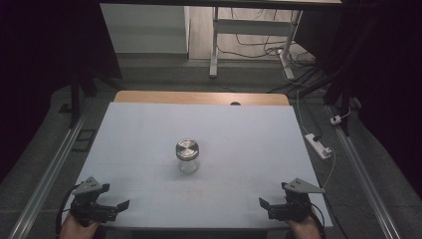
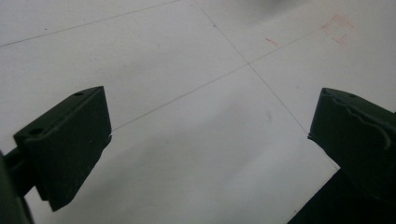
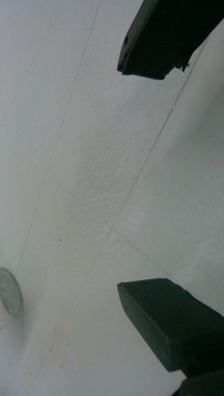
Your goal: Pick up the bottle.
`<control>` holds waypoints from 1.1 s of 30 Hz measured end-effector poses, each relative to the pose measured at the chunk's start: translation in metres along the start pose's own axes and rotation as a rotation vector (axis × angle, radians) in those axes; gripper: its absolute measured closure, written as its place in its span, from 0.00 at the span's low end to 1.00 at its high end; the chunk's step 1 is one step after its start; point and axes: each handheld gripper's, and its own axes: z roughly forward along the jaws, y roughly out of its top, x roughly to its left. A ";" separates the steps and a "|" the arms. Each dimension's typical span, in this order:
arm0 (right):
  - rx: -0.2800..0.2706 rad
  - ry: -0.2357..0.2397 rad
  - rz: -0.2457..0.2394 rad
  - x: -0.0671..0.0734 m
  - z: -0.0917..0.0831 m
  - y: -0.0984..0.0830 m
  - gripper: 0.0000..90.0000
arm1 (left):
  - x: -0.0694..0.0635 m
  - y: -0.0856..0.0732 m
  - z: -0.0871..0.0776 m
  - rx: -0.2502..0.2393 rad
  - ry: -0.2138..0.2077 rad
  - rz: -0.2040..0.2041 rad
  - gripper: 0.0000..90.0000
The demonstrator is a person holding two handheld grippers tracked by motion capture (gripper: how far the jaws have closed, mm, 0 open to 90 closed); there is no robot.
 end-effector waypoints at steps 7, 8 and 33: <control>0.012 0.011 -0.024 0.002 0.001 0.001 0.00 | 0.000 0.000 0.000 0.001 -0.004 0.004 0.00; 0.013 0.010 -0.026 0.002 0.001 0.001 0.00 | 0.000 0.000 0.000 0.000 -0.003 0.003 0.00; 0.049 0.025 0.026 -0.001 0.002 0.000 0.00 | -0.004 0.004 0.001 0.004 0.018 0.016 0.00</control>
